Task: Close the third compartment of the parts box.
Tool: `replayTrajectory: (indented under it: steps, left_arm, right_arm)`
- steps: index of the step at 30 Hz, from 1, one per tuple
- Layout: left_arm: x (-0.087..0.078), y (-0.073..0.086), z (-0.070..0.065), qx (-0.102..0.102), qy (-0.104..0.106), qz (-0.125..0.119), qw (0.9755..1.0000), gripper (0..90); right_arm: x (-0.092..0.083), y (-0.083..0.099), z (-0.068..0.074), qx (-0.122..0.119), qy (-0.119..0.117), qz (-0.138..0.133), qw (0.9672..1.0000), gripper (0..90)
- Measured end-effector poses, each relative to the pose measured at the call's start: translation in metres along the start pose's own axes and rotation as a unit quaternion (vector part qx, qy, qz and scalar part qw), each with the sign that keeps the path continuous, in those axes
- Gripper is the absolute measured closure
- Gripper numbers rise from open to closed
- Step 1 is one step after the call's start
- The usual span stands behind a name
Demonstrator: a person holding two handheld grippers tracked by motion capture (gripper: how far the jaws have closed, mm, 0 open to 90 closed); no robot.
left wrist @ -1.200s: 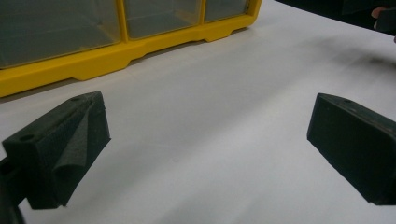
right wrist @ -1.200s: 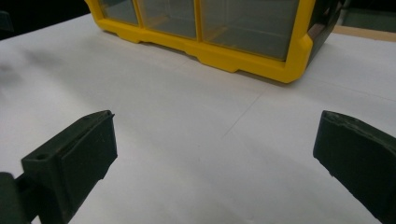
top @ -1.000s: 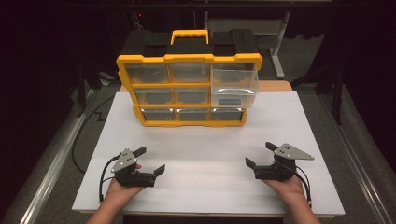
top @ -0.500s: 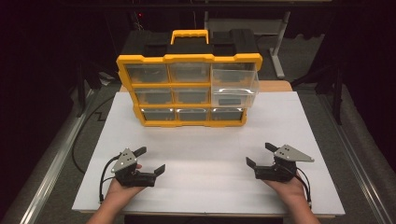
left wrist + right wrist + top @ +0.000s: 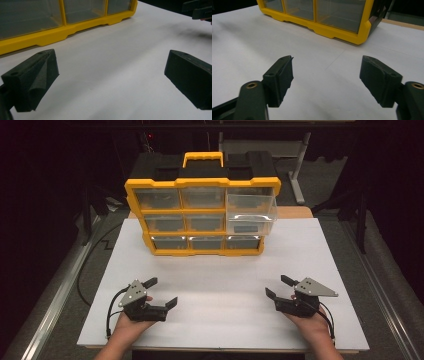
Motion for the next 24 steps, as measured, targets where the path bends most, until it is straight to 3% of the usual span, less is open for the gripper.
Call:
replayTrajectory:
  steps: [7,11,24]
  left_arm:
    - [0.0011,0.0015,-0.0005,0.001,0.0,0.003,1.0,0.5]
    - [0.0005,0.001,-0.0008,-0.001,0.0,0.002,1.0,0.5]
    - [0.0018,0.0019,-0.0009,-0.001,0.002,0.003,1.0,0.5]
  right_arm:
    - [-0.0011,0.0007,-0.0013,0.007,0.004,-0.001,1.0,44.6]
    - [-0.0022,0.0006,-0.0004,0.005,0.006,0.002,1.0,57.6]
    - [-0.0032,0.0011,-0.003,0.012,0.014,0.006,0.9998,79.5]
Point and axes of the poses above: each handheld gripper's, and its own axes: x roughly forward along the jaws, y roughly out of its underside, z roughly to its left, the point moved 10 cm from there along x, roughly forward along the jaws
